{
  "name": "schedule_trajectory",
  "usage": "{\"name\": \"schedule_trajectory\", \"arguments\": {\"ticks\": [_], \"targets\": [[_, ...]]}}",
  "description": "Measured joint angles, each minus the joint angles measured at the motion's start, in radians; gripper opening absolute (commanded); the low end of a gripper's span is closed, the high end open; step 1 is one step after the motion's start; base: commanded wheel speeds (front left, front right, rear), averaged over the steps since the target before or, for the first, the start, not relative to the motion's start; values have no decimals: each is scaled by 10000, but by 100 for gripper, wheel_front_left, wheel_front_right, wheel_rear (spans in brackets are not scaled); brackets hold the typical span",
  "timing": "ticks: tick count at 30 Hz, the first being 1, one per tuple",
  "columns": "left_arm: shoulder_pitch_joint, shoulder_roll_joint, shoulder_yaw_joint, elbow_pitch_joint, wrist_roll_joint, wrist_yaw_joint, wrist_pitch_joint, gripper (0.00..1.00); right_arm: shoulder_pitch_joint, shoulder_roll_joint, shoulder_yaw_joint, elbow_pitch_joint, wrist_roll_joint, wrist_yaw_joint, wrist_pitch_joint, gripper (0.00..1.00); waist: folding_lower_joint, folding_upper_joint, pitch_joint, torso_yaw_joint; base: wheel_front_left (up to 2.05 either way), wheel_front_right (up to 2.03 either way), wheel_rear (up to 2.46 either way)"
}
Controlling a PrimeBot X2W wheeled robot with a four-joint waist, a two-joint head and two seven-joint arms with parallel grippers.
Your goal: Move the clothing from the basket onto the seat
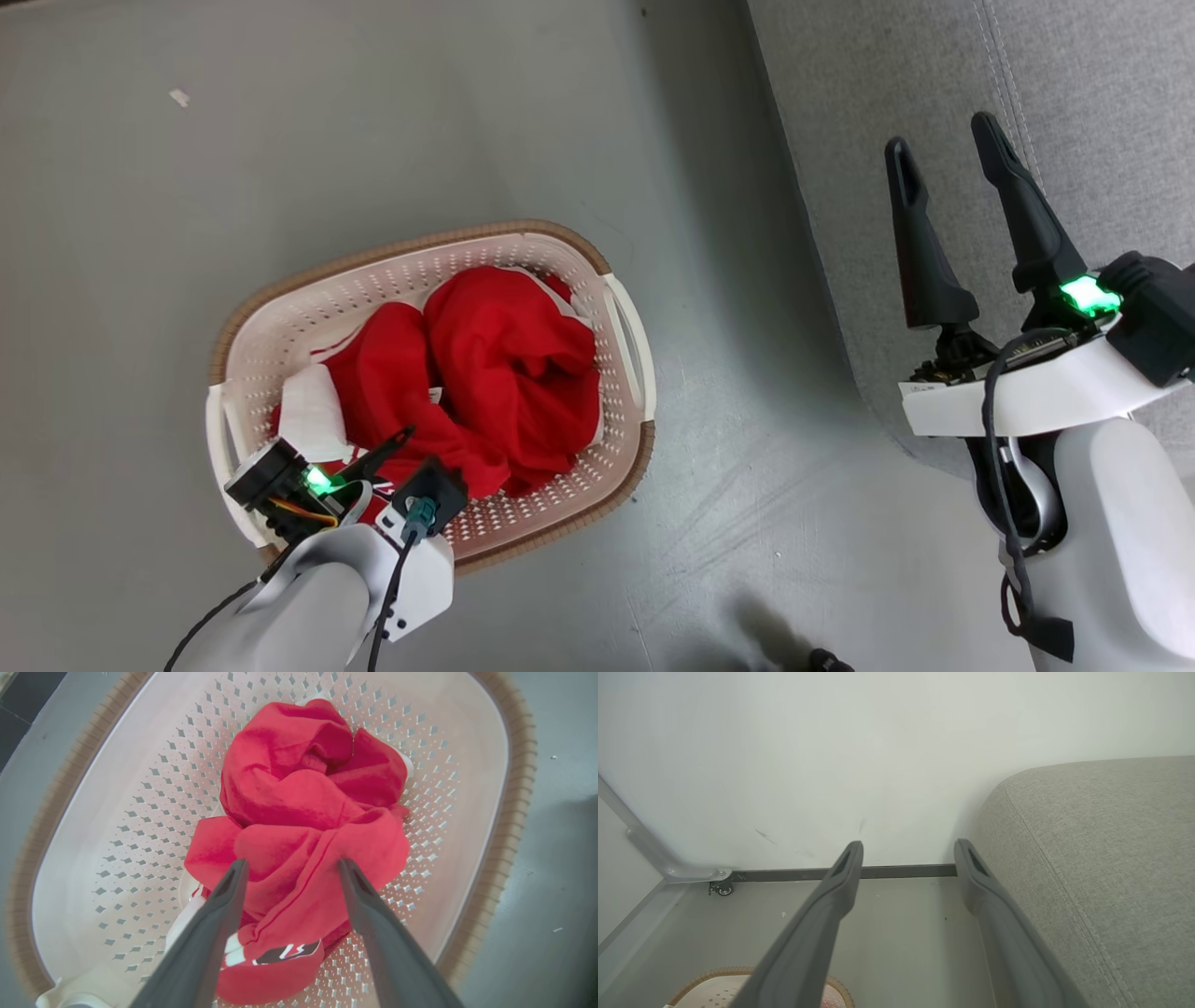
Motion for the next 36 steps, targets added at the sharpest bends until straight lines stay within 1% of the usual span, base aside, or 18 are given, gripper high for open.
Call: {"name": "schedule_trajectory", "arguments": {"ticks": [3, 4, 5, 6, 8, 9, 10, 11, 18, 23, 30, 36], "targets": [[-172, -27, -23, 132, 17, 0, -10, 100, -162, 0, 77, 50, 19, 0, -2, 100, 0, 0, 157, -111, 0, 0, 0], [-229, -33, -35, 184, 52, -2, -10, 85, -206, 0, 90, 58, 50, 0, -2, 100, 0, 1, 204, -146, 0, 0, 0], [-285, -38, -33, 251, 59, -2, -8, 85, -244, 0, 102, 69, 94, 0, -2, 100, 0, 0, 249, -181, 0, 0, 0], [-332, -38, -27, 307, 59, -2, -6, 54, -295, 0, 113, 92, 100, 0, -2, 100, 0, 0, 292, -216, 0, 0, 0], [-378, -38, 2, 382, 56, -2, 4, 28, -403, 0, 117, 102, 178, 0, -2, 100, 0, 0, 370, -280, 0, 0, 0], [-396, -31, 10, 416, 54, -2, 4, 13, -450, 0, 119, 111, 199, 0, -2, 100, 0, 0, 405, -308, 0, 0, 0], [-418, -15, 27, 449, 52, -2, 6, 8, -505, 0, 121, 127, 199, 0, -2, 100, 0, 0, 438, -334, 0, 0, 0], [-461, 8, 44, 487, 52, -2, 4, 0, -571, 0, 119, 142, 199, 0, -2, 100, 0, 0, 468, -358, 0, 0, 0], [-595, -17, 140, 698, -58, -2, -63, 0, -774, -2, 75, 370, 196, 0, -13, 100, 0, 0, 436, -341, 0, 0, 0], [-604, -213, 278, 635, -336, -15, -387, 0, -794, -2, 75, 518, 192, 0, -13, 100, 0, 0, 328, -249, 0, 0, 0], [-744, -347, 683, 178, -848, -10, -961, 0, -987, -4, 25, 738, 138, 0, -13, 100, 0, 0, 80, -41, 0, 0, 0], [-751, -506, 1020, -347, -1338, 4, -1198, 0, -989, -8, -173, 974, -267, 0, -13, 100, 0, 0, -228, 185, 0, 0, 0]]}}
